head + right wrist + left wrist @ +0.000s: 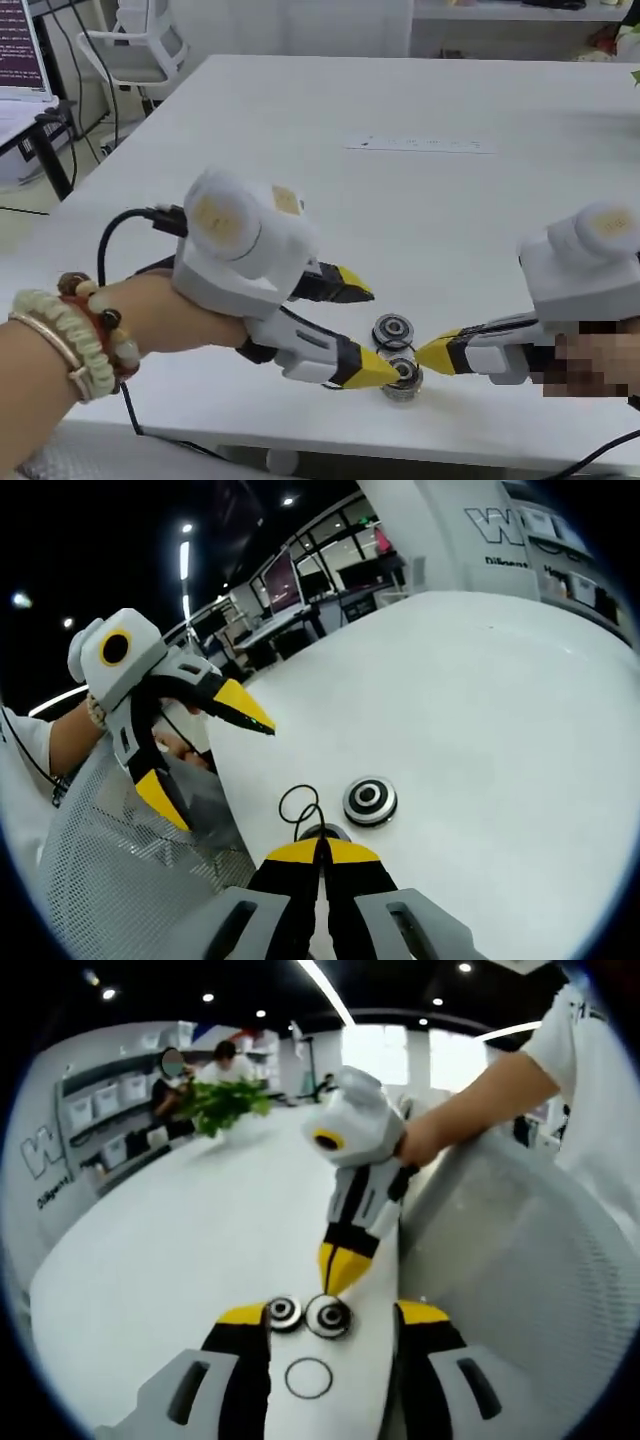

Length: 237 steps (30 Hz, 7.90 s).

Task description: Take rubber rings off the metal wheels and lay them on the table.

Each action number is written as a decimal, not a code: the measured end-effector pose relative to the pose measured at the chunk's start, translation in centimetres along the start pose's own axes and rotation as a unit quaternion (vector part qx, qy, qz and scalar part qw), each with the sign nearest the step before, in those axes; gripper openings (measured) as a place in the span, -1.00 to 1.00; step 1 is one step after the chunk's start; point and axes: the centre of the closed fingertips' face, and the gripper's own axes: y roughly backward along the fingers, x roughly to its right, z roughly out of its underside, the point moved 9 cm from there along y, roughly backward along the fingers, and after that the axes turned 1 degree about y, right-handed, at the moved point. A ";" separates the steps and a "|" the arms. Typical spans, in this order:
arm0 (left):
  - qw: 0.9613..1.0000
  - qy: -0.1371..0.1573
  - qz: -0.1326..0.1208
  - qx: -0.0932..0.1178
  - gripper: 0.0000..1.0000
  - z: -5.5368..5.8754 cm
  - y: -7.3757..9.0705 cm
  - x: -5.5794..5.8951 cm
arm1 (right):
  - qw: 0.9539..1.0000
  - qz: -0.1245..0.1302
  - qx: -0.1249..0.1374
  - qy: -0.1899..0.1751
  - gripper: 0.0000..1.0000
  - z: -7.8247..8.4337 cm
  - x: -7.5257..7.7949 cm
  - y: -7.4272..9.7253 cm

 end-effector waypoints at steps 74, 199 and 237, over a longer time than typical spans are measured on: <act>0.981 0.092 -0.150 0.078 0.64 3.5 9.2 2.6 | 1.000 -0.004 -0.016 0.012 -1.00 -4.1 -4.2 -3.3; 0.977 0.079 -0.161 0.111 0.44 -4.5 4.3 -2.3 | 0.993 0.027 0.097 0.064 -0.16 -1.7 2.3 8.4; 0.998 -0.010 -0.022 0.056 0.09 -2.6 -0.9 -7.1 | 0.984 0.018 0.101 0.146 -0.35 -5.5 4.1 0.6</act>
